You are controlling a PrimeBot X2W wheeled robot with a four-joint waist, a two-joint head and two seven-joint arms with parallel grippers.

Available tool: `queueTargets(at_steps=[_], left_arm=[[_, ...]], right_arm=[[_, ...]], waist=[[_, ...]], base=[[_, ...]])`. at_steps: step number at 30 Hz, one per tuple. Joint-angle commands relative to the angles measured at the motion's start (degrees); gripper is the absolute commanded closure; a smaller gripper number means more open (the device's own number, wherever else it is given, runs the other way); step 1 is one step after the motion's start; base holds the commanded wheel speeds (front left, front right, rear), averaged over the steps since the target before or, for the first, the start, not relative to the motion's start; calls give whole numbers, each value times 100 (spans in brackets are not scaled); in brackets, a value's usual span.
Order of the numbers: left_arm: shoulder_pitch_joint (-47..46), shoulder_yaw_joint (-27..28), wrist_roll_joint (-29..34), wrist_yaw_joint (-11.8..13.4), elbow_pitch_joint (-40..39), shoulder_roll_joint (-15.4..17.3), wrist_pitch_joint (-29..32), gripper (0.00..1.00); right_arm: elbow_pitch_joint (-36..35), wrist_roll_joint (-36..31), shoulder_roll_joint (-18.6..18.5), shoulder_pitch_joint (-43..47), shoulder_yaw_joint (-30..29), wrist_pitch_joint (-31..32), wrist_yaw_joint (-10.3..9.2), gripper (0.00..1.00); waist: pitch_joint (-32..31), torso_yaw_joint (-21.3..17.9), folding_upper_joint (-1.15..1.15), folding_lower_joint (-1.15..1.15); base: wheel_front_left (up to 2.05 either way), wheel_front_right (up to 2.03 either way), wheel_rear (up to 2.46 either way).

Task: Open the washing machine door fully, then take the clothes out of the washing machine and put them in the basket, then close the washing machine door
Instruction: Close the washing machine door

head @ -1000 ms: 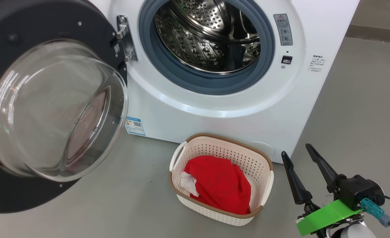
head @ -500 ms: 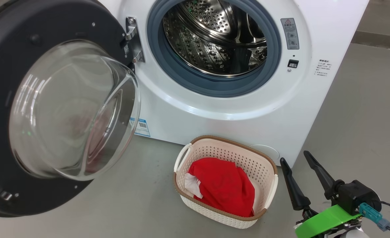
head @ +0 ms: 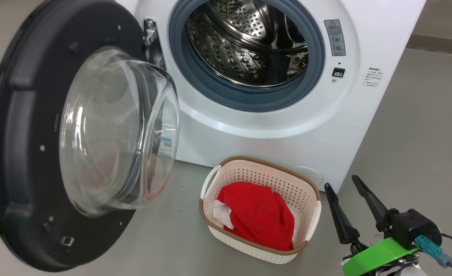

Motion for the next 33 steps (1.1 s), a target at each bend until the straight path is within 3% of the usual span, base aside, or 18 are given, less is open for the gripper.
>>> queueTargets(at_steps=[1, 11, 17, 33], left_arm=[[48, 24, -48, 16, -263, 163, 100, 100], [768, -508, -535, 515, -1805, -125, 479, 100], [1156, -1046, -1070, 740, -2256, -134, 287, 100], [2002, -1844, -1733, 596, -2761, -135, -299, 100]], right_arm=[[-128, 29, -9, -81, 124, -37, 20, 0], [-117, 31, 10, -136, 125, -37, 20, 0], [-107, 25, 19, -181, 141, -37, 20, 0], [-85, 41, 58, -183, 186, -37, 20, 0]], waist=[[5, -5, 0, 0], [93, -67, 0, 0], [93, -138, 0, 0], [86, -560, 0, 0]], base=[[0, 0, 0], [0, 0, 0], [0, 0, 0], [0, 0, 0]])
